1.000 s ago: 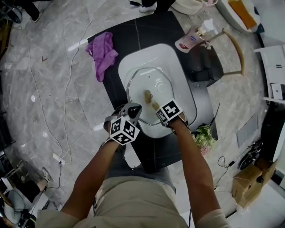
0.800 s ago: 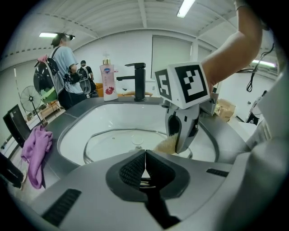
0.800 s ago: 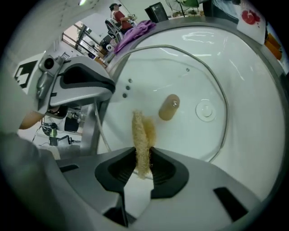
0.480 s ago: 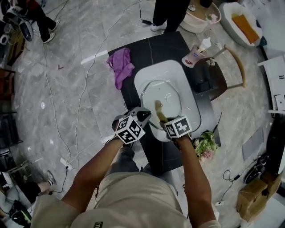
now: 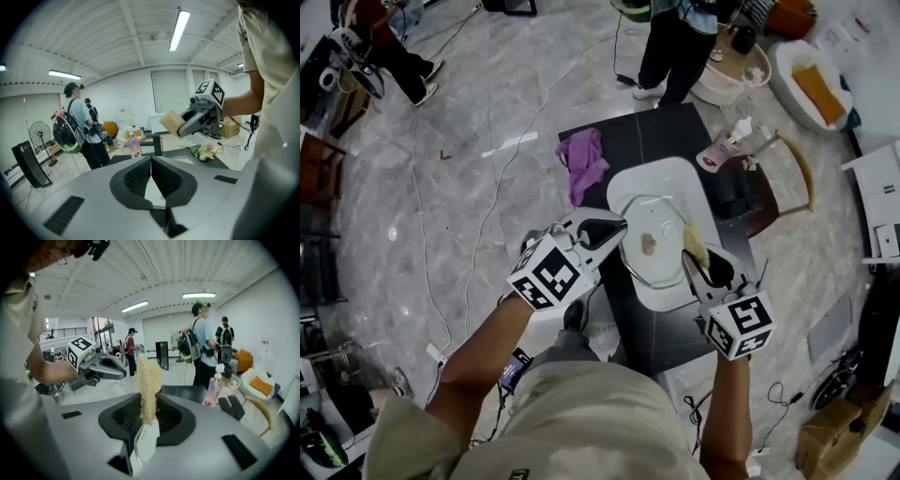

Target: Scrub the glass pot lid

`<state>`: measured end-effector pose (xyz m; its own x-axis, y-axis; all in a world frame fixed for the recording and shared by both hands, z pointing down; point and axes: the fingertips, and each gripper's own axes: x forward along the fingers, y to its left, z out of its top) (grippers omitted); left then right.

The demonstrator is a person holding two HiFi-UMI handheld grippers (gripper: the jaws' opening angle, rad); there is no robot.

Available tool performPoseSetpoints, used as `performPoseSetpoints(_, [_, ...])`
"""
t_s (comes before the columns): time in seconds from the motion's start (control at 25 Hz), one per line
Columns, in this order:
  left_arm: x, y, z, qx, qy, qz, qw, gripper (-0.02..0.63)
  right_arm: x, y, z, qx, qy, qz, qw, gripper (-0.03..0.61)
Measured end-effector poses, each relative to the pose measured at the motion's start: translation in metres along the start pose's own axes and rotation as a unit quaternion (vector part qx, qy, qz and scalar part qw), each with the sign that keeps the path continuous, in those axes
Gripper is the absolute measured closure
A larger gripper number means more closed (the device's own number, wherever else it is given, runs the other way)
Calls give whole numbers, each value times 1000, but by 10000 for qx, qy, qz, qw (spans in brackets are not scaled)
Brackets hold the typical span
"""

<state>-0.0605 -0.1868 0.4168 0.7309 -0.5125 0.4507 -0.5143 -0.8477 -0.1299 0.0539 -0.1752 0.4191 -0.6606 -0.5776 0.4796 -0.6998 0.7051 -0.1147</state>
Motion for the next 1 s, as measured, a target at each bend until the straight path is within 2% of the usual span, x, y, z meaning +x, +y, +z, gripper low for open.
performPoseSetpoints(0.16, [-39, 0, 40, 97, -300, 179, 9993, 597, -49, 14, 60, -356, -698, -423, 9960, 485])
performPoseSetpoints(0.36, [-66, -15, 71, 314, -571, 239, 9976, 597, -99, 22, 91, -486, -1080, -957, 9883, 494])
performPoseSetpoints(0.48, [-78, -25, 85, 284, -834, 304, 9957, 597, -121, 28, 96, -546, -1183, -1150, 9848, 494])
performPoseSetpoints(1.0, [-85, -62, 97, 184, -945, 85, 9953, 597, -174, 35, 81, -476, -1220, -1631, 9779, 494])
